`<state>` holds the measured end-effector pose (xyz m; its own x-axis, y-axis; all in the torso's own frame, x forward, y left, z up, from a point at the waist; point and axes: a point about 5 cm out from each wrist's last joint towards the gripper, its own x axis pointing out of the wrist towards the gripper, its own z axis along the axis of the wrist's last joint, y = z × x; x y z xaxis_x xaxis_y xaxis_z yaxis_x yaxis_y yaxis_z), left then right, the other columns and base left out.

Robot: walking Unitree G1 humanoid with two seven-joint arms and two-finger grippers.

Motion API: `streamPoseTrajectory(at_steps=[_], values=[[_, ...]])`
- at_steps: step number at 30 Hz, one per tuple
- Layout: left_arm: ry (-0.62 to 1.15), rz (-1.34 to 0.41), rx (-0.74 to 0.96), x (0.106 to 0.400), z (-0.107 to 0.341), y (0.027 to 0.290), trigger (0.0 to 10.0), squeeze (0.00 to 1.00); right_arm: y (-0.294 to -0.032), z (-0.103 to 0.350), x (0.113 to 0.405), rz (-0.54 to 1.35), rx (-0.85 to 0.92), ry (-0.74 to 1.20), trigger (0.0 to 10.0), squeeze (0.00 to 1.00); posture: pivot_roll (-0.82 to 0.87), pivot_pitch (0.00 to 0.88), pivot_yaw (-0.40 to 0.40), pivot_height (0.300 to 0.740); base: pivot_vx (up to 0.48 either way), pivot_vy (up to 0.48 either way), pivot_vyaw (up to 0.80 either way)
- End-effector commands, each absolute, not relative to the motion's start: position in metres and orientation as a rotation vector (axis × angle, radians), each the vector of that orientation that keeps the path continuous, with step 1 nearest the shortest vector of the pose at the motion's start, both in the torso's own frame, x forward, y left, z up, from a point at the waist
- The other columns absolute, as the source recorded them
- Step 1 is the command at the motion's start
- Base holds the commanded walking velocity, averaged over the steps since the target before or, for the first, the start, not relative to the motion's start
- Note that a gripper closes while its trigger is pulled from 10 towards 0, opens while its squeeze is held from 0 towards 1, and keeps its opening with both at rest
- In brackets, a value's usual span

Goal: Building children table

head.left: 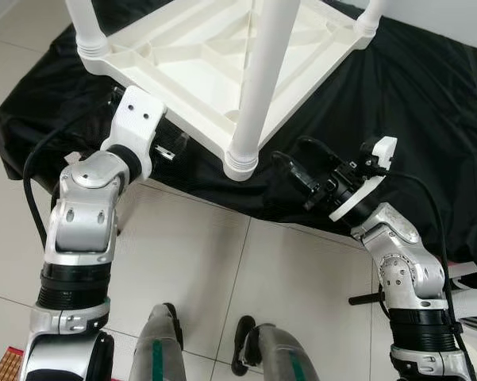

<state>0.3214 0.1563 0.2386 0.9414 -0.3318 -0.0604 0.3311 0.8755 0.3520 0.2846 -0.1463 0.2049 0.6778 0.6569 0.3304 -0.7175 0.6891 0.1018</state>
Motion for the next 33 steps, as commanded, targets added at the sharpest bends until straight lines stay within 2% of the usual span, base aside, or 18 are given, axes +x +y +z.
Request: streamPoseTrajectory(at_steps=[1, 3, 7, 12, 13, 17, 22, 28, 33], values=[[-0.038, -0.200, 0.351, 0.325, 0.241, 0.160, 10.0, 0.00, -0.150, 0.203, 0.287, 0.738, 0.234, -0.280, 10.0, 0.00, 0.13, 0.147, -0.095, 0.740, 0.000, 0.000, 0.00], [-0.046, -0.182, 0.331, 0.327, 0.242, 0.161, 10.0, 0.00, -0.153, 0.204, 0.293, 0.637, 0.238, -0.311, 10.0, 0.00, 0.12, 0.129, -0.083, 0.740, 0.000, 0.000, 0.00], [-0.045, -0.176, 0.317, 0.328, 0.241, 0.160, 10.0, 0.00, -0.154, 0.204, 0.295, 0.600, 0.240, -0.315, 10.0, 0.00, 0.12, 0.126, -0.081, 0.740, 0.000, 0.000, 0.00], [-0.035, -0.163, 0.221, 0.333, 0.236, 0.157, 10.0, 0.00, -0.155, 0.200, 0.303, 0.498, 0.217, -0.302, 10.0, 0.00, 0.11, 0.094, -0.064, 0.740, 0.000, 0.000, 0.00], [-0.024, -0.149, 0.194, 0.338, 0.230, 0.153, 10.0, 0.00, -0.159, 0.196, 0.309, 0.418, 0.190, -0.280, 10.0, 0.00, 0.10, 0.080, -0.057, 0.740, 0.000, 0.000, 0.00], [-0.020, -0.148, 0.192, 0.342, 0.223, 0.150, 10.0, 0.00, -0.166, 0.193, 0.315, 0.338, 0.132, -0.263, 10.0, 0.00, 0.10, 0.057, -0.045, 0.740, 0.000, 0.000, 0.00], [-0.023, -0.122, 0.193, 0.345, 0.221, 0.153, 10.0, 0.00, -0.166, 0.192, 0.317, 0.304, 0.102, -0.260, 10.0, 0.00, 0.09, 0.048, -0.039, 0.740, 0.000, 0.000, 0.00], [-0.032, -0.153, 0.172, 0.347, 0.220, 0.157, 10.0, 0.00, -0.173, 0.189, 0.322, 0.177, 0.039, -0.292, 10.0, 0.00, 0.09, 0.036, -0.033, 0.740, 0.000, 0.000, 0.00], [-0.037, -0.183, 0.143, 0.345, 0.216, 0.152, 10.0, 0.00, -0.167, 0.184, 0.316, 0.233, 0.058, -0.310, 10.0, 0.00, 0.10, 0.040, -0.045, 0.740, 0.000, 0.000, 0.00]])
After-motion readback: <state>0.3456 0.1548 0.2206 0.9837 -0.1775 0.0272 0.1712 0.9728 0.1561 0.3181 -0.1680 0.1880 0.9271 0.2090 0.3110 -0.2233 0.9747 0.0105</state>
